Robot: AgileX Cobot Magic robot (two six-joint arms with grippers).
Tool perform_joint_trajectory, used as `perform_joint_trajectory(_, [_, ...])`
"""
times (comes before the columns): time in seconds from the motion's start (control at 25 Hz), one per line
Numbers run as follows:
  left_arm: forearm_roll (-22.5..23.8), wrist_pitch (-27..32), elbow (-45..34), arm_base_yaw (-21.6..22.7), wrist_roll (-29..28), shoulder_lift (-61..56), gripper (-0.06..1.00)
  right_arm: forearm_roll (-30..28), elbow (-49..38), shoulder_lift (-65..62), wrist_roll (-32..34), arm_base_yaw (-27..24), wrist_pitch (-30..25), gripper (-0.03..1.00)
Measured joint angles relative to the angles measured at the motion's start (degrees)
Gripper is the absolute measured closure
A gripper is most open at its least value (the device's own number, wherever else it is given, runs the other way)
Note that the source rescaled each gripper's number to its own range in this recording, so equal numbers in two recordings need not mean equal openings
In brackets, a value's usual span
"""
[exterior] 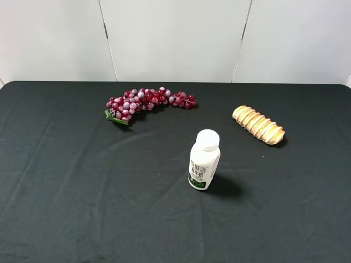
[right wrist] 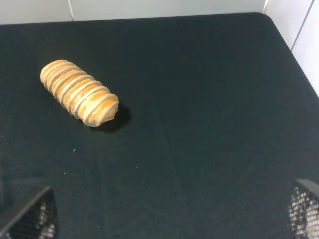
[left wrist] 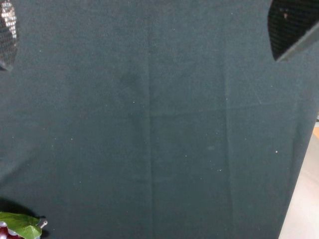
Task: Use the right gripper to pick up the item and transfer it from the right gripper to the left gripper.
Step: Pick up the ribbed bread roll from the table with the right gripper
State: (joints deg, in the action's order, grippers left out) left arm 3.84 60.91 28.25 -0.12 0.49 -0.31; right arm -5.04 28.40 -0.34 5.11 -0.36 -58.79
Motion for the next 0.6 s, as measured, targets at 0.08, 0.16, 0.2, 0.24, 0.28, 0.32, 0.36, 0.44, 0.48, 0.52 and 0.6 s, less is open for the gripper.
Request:
perform_joint_trajectory(0.08, [0.0, 0.0, 0.0, 0.0, 0.0, 0.0, -0.06, 0.0, 0.0, 0.0, 0.0, 0.0, 0.0, -0.03])
perform_joint_trajectory(0.16, [0.0, 0.0, 0.0, 0.0, 0.0, 0.0, -0.06, 0.0, 0.0, 0.0, 0.0, 0.0, 0.0, -0.03])
perform_joint_trajectory(0.2, [0.0, 0.0, 0.0, 0.0, 0.0, 0.0, -0.06, 0.0, 0.0, 0.0, 0.0, 0.0, 0.0, -0.03])
perform_joint_trajectory(0.24, [0.0, 0.0, 0.0, 0.0, 0.0, 0.0, -0.06, 0.0, 0.0, 0.0, 0.0, 0.0, 0.0, -0.03])
perform_joint_trajectory(0.28, [0.0, 0.0, 0.0, 0.0, 0.0, 0.0, -0.06, 0.0, 0.0, 0.0, 0.0, 0.0, 0.0, -0.03])
perform_joint_trajectory(0.32, [0.0, 0.0, 0.0, 0.0, 0.0, 0.0, -0.06, 0.0, 0.0, 0.0, 0.0, 0.0, 0.0, -0.03])
perform_joint_trajectory(0.36, [0.0, 0.0, 0.0, 0.0, 0.0, 0.0, -0.06, 0.0, 0.0, 0.0, 0.0, 0.0, 0.0, -0.03])
perform_joint_trajectory(0.44, [0.0, 0.0, 0.0, 0.0, 0.0, 0.0, -0.06, 0.0, 0.0, 0.0, 0.0, 0.0, 0.0, -0.03])
perform_joint_trajectory(0.48, [0.0, 0.0, 0.0, 0.0, 0.0, 0.0, -0.06, 0.0, 0.0, 0.0, 0.0, 0.0, 0.0, -0.03])
perform_joint_trajectory(0.52, [0.0, 0.0, 0.0, 0.0, 0.0, 0.0, -0.06, 0.0, 0.0, 0.0, 0.0, 0.0, 0.0, -0.03])
perform_joint_trajectory(0.6, [0.0, 0.0, 0.0, 0.0, 0.0, 0.0, -0.06, 0.0, 0.0, 0.0, 0.0, 0.0, 0.0, -0.03])
